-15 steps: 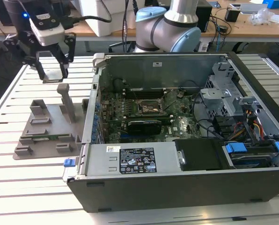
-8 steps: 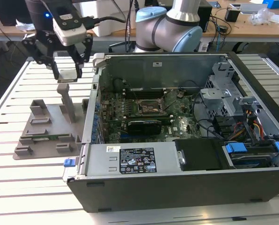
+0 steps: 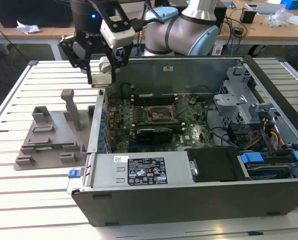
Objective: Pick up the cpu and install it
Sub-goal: 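Pick up the cpu and move it towards the insertion slot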
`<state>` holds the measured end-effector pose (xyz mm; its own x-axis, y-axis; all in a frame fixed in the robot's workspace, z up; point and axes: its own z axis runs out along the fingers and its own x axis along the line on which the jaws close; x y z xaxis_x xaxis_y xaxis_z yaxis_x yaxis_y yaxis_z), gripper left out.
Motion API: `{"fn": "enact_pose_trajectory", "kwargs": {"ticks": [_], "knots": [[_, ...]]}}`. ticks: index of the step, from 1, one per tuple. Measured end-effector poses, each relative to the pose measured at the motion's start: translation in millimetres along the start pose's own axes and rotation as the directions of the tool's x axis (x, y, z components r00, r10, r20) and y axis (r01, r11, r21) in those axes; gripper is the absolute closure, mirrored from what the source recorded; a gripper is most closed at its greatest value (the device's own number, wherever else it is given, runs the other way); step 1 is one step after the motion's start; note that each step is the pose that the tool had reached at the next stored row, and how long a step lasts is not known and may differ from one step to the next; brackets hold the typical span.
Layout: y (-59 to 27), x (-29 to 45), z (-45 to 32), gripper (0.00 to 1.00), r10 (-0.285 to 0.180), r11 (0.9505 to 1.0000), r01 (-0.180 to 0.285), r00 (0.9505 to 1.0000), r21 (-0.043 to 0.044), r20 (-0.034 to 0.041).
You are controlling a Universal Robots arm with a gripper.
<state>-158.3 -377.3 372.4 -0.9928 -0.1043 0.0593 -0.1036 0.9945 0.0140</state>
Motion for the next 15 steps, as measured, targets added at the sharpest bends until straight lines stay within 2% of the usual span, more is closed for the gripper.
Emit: {"fn": "enact_pose_trajectory", "kwargs": {"ticks": [3,5,8,9,15], "knots": [[-1.7,-16.0,-1.0,0.45,0.000,1.0000,0.000,1.0000,-0.0001,-0.0030],[-3.3,-31.1,-1.8,0.45,0.000,1.0000,0.000,1.0000,-0.0005,-0.0054],[-4.8,-45.5,-2.6,0.45,0.000,1.0000,0.000,1.0000,-0.0007,-0.0077],[-5.6,-53.2,-2.9,0.45,0.000,1.0000,0.000,1.0000,-0.0009,-0.0096],[-8.5,-82.8,-3.0,0.45,0.000,1.0000,0.000,0.9999,-0.0018,-0.0172]]}}
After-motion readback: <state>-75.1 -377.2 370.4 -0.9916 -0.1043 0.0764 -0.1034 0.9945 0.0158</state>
